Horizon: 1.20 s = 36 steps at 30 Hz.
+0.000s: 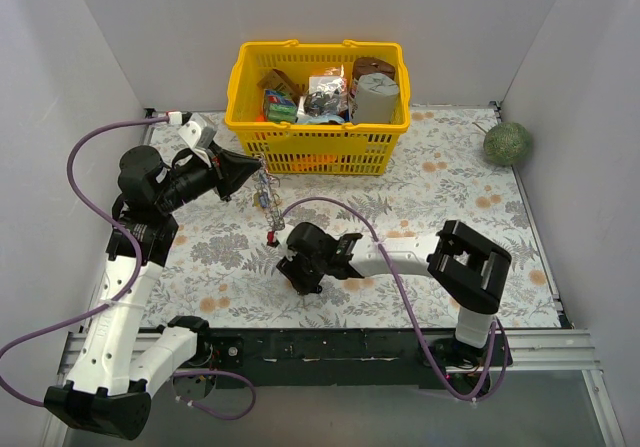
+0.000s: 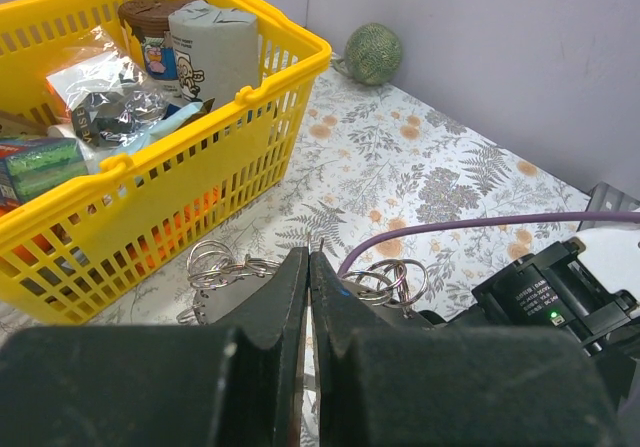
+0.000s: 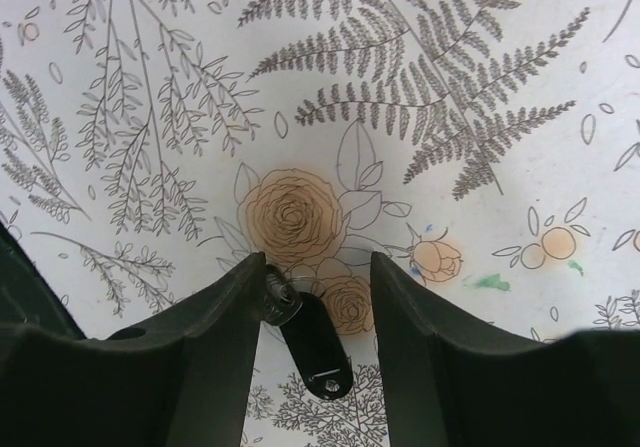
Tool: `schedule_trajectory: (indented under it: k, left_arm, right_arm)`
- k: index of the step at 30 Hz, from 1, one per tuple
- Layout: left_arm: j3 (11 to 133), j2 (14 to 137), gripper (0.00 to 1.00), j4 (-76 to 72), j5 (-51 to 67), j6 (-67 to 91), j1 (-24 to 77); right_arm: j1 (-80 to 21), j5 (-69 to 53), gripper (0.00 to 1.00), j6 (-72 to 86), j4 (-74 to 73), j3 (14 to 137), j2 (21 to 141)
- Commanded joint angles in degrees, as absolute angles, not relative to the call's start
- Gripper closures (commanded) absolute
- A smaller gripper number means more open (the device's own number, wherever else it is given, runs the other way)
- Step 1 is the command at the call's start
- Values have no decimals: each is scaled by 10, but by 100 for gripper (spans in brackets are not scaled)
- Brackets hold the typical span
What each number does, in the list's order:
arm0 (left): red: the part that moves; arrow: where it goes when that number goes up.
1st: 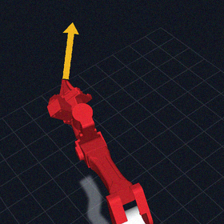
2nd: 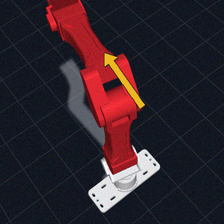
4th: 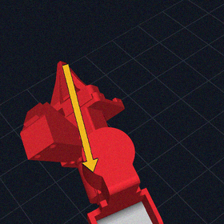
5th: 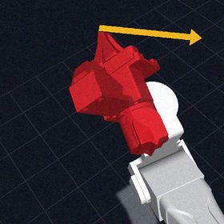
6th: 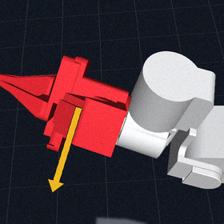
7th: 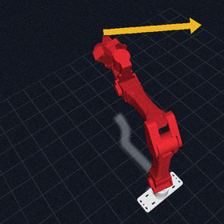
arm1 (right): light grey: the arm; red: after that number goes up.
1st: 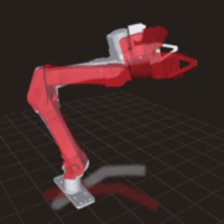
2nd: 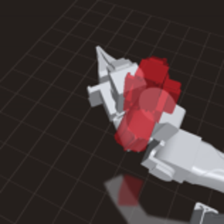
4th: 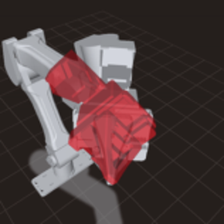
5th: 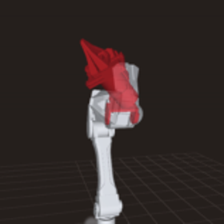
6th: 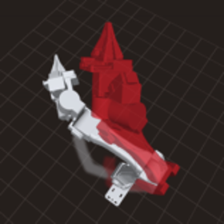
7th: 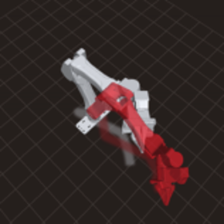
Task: Put the keys on the keyring
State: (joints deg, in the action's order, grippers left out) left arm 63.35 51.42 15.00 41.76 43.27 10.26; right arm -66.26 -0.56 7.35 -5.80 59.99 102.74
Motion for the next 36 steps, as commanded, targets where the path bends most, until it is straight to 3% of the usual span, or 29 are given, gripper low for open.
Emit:
schedule_trajectory:
  k: [1,5,16,19,22,31,36]
  left_arm:
    - [635,501,100,134,416,426,105]
    - [633,500,100,134,414,425,105]
    - [629,504,100,129,417,425,105]
    - [628,505,100,127,418,426,105]
    - [630,505,100,127,420,427,105]
    - [626,504,100,126,423,428,105]
    - [624,503,100,126,425,428,105]
  right_arm:
    - [-664,51,47,96,-102,617,1054]
    - [-665,59,57,113,-97,596,1049]
    - [-664,160,67,156,-116,541,1015]
    - [-660,154,65,157,-107,539,992]
    - [-658,143,53,158,-107,551,975]
    - [-676,127,33,148,-118,582,948]
    - [-700,113,33,151,-112,585,959]
